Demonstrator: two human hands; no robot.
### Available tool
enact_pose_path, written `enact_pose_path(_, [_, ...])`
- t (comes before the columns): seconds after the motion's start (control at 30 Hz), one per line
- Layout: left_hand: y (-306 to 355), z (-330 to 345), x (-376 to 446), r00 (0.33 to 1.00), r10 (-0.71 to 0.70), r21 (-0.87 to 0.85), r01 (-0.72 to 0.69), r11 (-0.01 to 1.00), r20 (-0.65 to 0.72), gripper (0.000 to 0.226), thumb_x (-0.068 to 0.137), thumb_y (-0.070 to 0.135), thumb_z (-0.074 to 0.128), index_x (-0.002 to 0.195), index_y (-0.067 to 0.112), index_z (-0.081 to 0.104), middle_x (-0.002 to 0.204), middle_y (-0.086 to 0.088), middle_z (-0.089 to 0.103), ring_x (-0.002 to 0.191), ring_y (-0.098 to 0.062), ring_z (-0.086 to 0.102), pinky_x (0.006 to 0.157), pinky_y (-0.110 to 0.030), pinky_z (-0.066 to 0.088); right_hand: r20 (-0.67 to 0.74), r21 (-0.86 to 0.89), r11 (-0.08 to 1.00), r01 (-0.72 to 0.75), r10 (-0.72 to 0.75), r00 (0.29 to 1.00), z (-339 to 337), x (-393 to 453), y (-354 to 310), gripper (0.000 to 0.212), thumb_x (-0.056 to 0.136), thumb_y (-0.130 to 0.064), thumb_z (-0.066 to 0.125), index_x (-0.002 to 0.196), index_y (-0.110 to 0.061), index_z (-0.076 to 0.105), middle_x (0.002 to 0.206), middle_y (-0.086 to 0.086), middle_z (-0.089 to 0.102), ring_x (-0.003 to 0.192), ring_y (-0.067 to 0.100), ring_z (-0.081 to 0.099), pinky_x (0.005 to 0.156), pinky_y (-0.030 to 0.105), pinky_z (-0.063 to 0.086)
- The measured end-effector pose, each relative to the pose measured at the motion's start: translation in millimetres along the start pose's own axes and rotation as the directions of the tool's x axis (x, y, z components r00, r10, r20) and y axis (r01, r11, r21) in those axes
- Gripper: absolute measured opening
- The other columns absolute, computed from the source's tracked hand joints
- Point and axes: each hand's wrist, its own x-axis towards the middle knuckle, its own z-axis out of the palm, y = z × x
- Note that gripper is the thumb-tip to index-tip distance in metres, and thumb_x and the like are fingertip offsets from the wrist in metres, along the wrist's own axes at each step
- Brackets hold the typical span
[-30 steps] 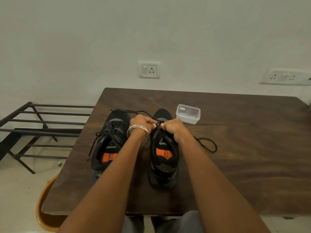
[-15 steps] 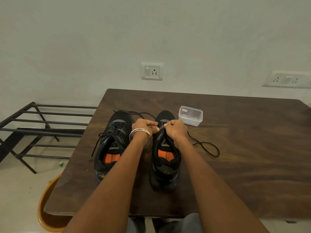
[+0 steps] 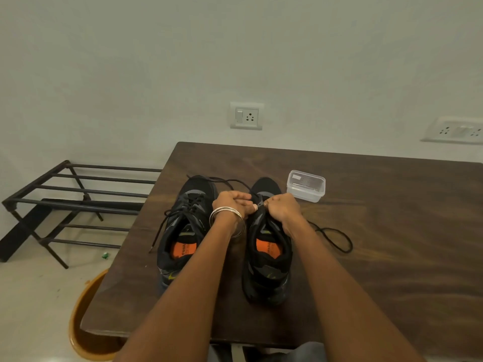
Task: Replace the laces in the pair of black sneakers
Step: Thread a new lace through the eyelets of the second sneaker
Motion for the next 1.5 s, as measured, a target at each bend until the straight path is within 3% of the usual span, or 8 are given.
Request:
enact_pose_path(0.13, [2.1, -1.0, -1.5, 0.998, 0.055, 0.11, -0.058, 0.992, 0.025, 0.023, 0.076, 0.003, 0.078, 0.095, 0.014, 0.072, 0.077, 0.004, 0.069, 0.081, -0.011, 0.066, 0.091, -0.033, 0.054, -0.117, -0.084, 0.995, 0.056, -0.066, 0.991, 3.1, -8.9, -2.7, 0.026, 0.089, -0.025, 0.052, 0.092, -0.016, 0.076, 0.097, 0.007, 0.071, 0.095, 0.029, 0.064, 0.085, 0.04, 0.055])
enact_pose_path(0.3, [2.9, -0.4, -0.4, 0.996, 0.084, 0.169, -0.089, 0.982, 0.035, 0.024, 0.077, 0.003, 0.077, 0.099, 0.013, 0.074, 0.076, 0.006, 0.068, 0.078, -0.007, 0.064, 0.092, -0.03, 0.054, -0.16, -0.07, 0.995, 0.07, -0.08, 0.984, 4.6, -6.5, -0.1, 0.023, 0.092, -0.027, 0.054, 0.088, -0.018, 0.076, 0.095, 0.006, 0.071, 0.094, 0.027, 0.063, 0.082, 0.038, 0.054])
enact_pose_path(0.63, [4.7, 2.5, 2.9, 0.991, 0.134, 0.218, -0.127, 0.968, -0.016, 0.011, 0.083, 0.013, 0.074, 0.092, 0.018, 0.077, 0.095, -0.003, 0.073, 0.092, -0.02, 0.067, 0.089, -0.038, 0.055, -0.054, 0.102, 0.989, -0.107, 0.113, 0.992, 8.4, 8.4, -4.2, 0.03, 0.072, -0.026, 0.068, 0.098, -0.011, 0.072, 0.094, 0.012, 0.072, 0.09, 0.032, 0.068, 0.087, 0.048, 0.056])
enact_pose_path(0.8, [7.8, 6.6, 4.0, 0.99, 0.129, 0.316, -0.107, 0.943, -0.049, 0.013, 0.083, 0.021, 0.075, 0.095, 0.02, 0.077, 0.101, -0.002, 0.072, 0.099, -0.018, 0.064, 0.096, -0.031, 0.05, 0.008, 0.239, 0.962, -0.131, 0.132, 0.991, 6.6, 10.5, -3.9, 0.03, 0.073, -0.009, 0.064, 0.102, -0.002, 0.068, 0.087, 0.017, 0.072, 0.077, 0.031, 0.072, 0.075, 0.048, 0.061])
enact_pose_path(0.97, [9.4, 7.3, 2.9, 0.99, 0.129, 0.352, -0.102, 0.93, -0.053, 0.016, 0.083, 0.024, 0.075, 0.098, 0.021, 0.077, 0.105, -0.003, 0.072, 0.101, -0.02, 0.064, 0.097, -0.032, 0.049, -0.051, 0.255, 0.962, -0.097, 0.113, 0.992, 3.7, 5.7, -4.2, 0.04, 0.058, -0.015, 0.063, 0.097, -0.005, 0.07, 0.088, 0.016, 0.072, 0.077, 0.031, 0.072, 0.071, 0.048, 0.062])
enact_pose_path(1.17, [11.8, 4.4, 0.6, 0.99, 0.141, 0.373, -0.126, 0.919, -0.013, 0.02, 0.084, 0.021, 0.073, 0.103, 0.018, 0.075, 0.108, -0.002, 0.07, 0.103, -0.019, 0.062, 0.095, -0.03, 0.049, -0.013, 0.298, 0.949, -0.101, 0.11, 0.994, 4.1, 1.2, -5.6, 0.013, 0.072, 0.003, 0.061, 0.082, -0.002, 0.069, 0.072, 0.013, 0.065, 0.075, 0.028, 0.066, 0.073, 0.043, 0.058])
enact_pose_path(1.33, [14.8, 2.0, -0.1, 0.988, 0.155, 0.394, -0.151, 0.907, 0.022, 0.019, 0.083, 0.02, 0.074, 0.102, 0.017, 0.075, 0.105, -0.003, 0.071, 0.1, -0.019, 0.063, 0.095, -0.036, 0.052, -0.083, 0.153, 0.985, -0.083, 0.096, 0.992, 11.9, 15.3, 2.1, 0.015, 0.08, -0.032, 0.069, 0.082, -0.019, 0.075, 0.091, 0.008, 0.072, 0.096, 0.032, 0.066, 0.095, 0.052, 0.051])
enact_pose_path(1.5, [15.6, 0.2, -0.4, 0.982, 0.181, 0.423, -0.183, 0.888, 0.045, 0.017, 0.085, 0.02, 0.072, 0.101, 0.017, 0.076, 0.103, -0.003, 0.071, 0.098, -0.018, 0.064, 0.095, -0.036, 0.052, -0.015, 0.166, 0.98, -0.111, 0.116, 0.993, 5.9, 9.4, -5.9, 0.033, 0.079, -0.026, 0.067, 0.106, -0.007, 0.067, 0.098, 0.014, 0.071, 0.091, 0.032, 0.069, 0.087, 0.047, 0.057])
